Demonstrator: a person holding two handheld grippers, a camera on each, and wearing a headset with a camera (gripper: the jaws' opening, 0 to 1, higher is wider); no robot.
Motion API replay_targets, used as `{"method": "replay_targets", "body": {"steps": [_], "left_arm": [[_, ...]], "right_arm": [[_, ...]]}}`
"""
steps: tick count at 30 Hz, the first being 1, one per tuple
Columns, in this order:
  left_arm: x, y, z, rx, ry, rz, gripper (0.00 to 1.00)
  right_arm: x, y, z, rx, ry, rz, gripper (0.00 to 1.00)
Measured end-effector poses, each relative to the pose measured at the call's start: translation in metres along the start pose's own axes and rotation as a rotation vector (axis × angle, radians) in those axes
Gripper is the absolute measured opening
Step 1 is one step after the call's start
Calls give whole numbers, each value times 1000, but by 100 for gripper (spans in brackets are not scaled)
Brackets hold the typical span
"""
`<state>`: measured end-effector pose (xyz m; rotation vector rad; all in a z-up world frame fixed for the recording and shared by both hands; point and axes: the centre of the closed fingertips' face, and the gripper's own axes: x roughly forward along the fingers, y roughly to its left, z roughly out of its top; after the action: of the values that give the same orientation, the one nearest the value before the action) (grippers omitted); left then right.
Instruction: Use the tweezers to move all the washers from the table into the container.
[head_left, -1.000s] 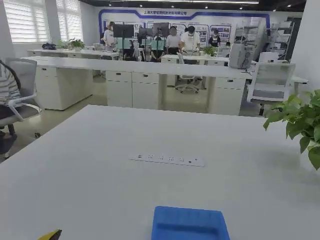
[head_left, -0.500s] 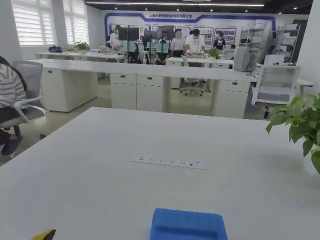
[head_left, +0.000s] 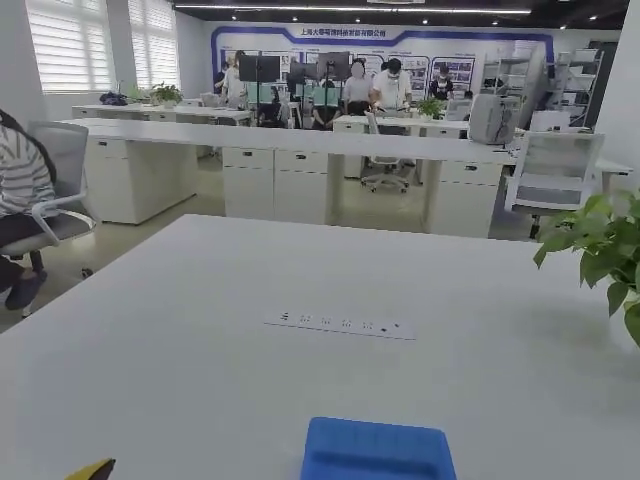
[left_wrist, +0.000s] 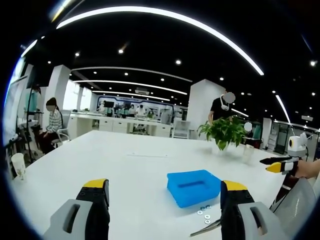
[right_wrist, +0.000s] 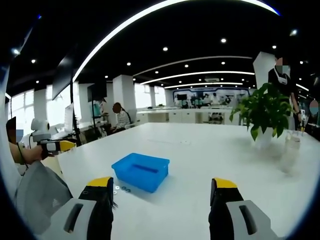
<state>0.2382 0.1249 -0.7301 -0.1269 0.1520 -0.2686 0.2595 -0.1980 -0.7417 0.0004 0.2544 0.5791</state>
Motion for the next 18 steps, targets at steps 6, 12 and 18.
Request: {"method": "replay_targets", "body": {"steps": [6,12,18], "left_arm": [[0,2,0,-3,-1,1,93],[0,2,-2,-1,5,1,93],[0,3,-2,-2,3,0,93]], "right_arm": [[0,1,0,-9,5,-2,78],[0,2,-1,-5,11,1,77],[0,2,-1,-8,12,-2,77]]}}
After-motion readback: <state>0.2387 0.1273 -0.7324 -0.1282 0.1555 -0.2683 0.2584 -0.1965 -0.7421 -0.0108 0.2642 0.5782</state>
